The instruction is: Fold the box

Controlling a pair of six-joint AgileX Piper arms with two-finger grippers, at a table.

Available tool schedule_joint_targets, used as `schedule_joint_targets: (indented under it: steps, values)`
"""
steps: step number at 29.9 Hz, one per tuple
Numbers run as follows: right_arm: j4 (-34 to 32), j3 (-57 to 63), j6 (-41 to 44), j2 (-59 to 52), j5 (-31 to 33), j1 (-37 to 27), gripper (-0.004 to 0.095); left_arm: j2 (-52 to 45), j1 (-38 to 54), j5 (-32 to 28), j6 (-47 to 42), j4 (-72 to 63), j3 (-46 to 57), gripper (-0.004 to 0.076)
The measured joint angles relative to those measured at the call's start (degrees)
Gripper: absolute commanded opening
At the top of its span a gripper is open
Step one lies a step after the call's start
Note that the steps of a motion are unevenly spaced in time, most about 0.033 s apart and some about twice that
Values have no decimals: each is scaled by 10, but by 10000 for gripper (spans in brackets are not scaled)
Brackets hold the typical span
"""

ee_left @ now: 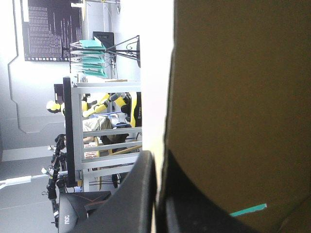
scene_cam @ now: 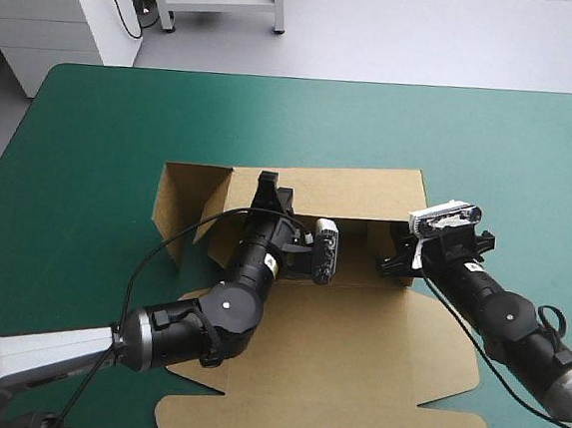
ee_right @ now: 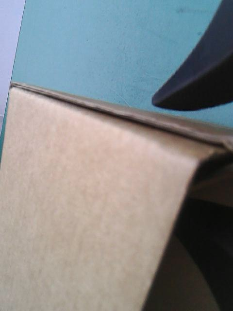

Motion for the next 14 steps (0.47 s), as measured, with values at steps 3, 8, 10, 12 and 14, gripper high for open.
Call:
schedule_joint_targets:
  steps: [3, 8, 10, 12, 14]
  values:
    - [3, 0, 0, 10, -7, 0, -12, 0, 0, -1, 0, -1, 0, -8]
    - [7, -1, 4, 20, -24, -1, -20, 0, -3, -2, 0, 0, 0, -4]
    - [8, -1, 5, 20, -26, -1, -20, 0, -4, -2, 0, 0, 0, 26]
    - [8, -1, 6, 20, -26, -1, -20, 0, -4, -3, 0, 0, 0, 100]
    - [9, -1, 6, 20, -25, -1, -20, 0, -4, -5, -1, 0, 0, 232]
